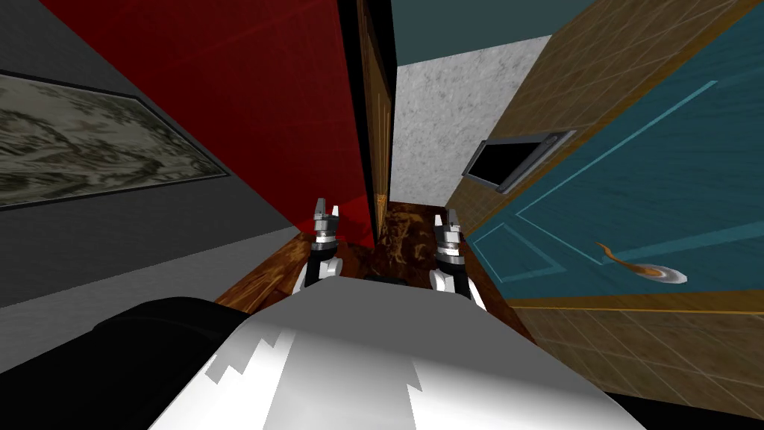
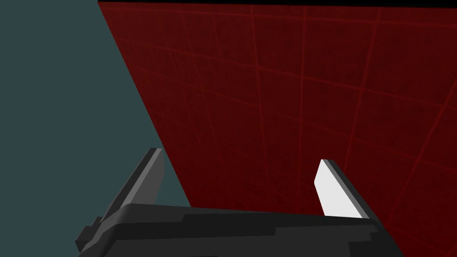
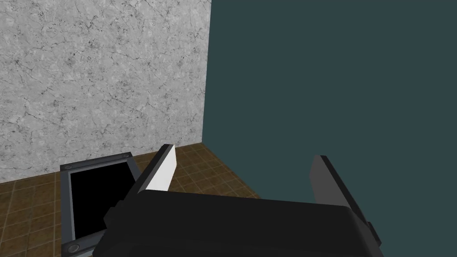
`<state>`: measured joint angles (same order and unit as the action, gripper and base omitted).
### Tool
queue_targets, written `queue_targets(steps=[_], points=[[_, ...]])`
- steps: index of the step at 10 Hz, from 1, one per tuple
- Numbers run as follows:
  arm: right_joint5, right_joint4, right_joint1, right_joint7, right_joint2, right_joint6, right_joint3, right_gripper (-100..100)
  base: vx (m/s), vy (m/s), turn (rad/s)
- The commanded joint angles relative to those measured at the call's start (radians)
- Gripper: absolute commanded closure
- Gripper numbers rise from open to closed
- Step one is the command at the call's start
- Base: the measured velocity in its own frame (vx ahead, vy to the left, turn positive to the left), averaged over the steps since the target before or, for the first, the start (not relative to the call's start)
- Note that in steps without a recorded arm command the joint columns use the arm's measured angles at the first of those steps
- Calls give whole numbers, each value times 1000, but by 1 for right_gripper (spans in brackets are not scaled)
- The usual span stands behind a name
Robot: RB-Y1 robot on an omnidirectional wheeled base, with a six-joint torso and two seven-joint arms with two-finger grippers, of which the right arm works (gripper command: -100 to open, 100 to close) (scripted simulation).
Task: Push the door open
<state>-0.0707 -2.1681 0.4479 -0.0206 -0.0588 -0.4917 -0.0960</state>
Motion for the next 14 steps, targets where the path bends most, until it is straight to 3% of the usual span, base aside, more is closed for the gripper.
queue_targets(steps=[1,14], points=[[-4,30,-11,4,-7,-6,-11,-100,135,-105,80],[-36,316,-111,38,-42,-62,-99,-100,137,-122,104]])
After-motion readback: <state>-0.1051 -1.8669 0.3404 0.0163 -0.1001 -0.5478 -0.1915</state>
